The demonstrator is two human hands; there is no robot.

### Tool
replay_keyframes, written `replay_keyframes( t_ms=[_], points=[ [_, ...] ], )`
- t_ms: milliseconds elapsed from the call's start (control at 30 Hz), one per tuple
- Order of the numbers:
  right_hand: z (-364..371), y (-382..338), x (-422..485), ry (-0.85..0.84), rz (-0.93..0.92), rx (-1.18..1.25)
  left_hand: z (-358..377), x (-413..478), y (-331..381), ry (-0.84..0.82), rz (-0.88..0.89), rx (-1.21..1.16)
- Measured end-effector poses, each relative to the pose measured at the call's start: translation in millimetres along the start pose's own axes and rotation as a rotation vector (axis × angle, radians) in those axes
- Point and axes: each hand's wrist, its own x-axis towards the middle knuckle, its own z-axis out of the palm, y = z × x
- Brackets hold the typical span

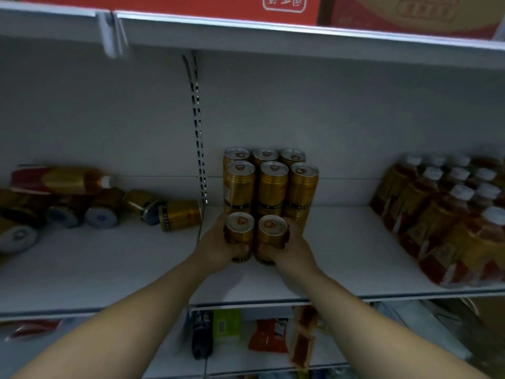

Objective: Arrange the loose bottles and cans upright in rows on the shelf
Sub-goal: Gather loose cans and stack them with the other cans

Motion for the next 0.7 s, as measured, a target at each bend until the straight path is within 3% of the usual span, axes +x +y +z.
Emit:
replay_keyframes(
  t_ms=[233, 433, 600, 700],
  points=[
    [-3, -24, 10, 0.001, 0.004, -0.165, -20, -1, 16, -0.17, -0.108, 0.082],
    [-14, -73, 4, 0.053, -0.337, -0.458, -69, -41, 18, 0.016, -0.259, 0.41],
    [8, -106, 1, -0.144, -0.432, -0.57, -109, -77, 16, 0.125, -0.341, 0.573],
    [33, -120, 1, -0.26, -0.4, -0.622, -126, -89, 14, 0.137, -0.353, 0.648]
  ],
)
